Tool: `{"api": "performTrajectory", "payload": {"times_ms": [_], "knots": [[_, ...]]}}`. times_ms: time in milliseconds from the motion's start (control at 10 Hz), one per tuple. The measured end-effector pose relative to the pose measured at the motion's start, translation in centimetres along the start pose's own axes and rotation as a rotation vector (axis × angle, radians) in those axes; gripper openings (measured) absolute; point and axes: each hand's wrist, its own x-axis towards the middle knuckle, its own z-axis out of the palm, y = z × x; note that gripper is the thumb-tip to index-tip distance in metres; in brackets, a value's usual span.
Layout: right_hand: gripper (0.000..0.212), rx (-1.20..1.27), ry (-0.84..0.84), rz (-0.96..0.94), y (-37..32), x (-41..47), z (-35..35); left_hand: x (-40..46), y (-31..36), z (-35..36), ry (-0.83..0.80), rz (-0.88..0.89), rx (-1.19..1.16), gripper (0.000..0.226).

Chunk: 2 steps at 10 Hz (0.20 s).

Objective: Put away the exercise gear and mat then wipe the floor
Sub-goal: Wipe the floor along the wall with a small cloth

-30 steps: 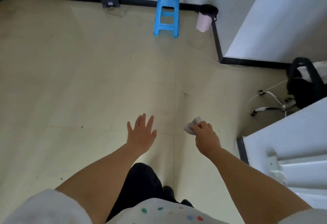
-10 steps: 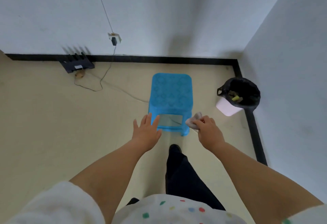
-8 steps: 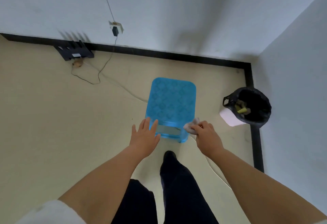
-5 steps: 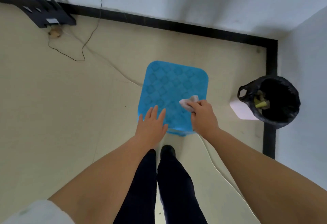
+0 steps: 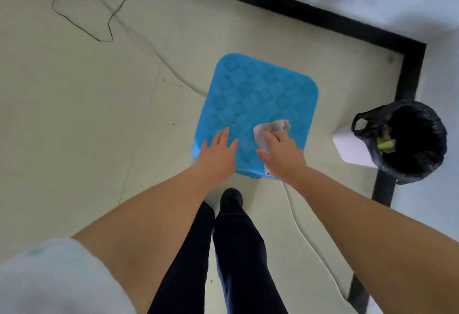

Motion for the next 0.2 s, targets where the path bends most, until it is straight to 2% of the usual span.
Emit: {"api": "performTrajectory", "payload": {"times_ms": [200], "knots": [[0.046, -0.078, -0.011, -0.089, -6.5, -5.0, -8.5, -10.1, -1.4, -7.2, 0.146, -0.144, -0.183, 0.048]]}}
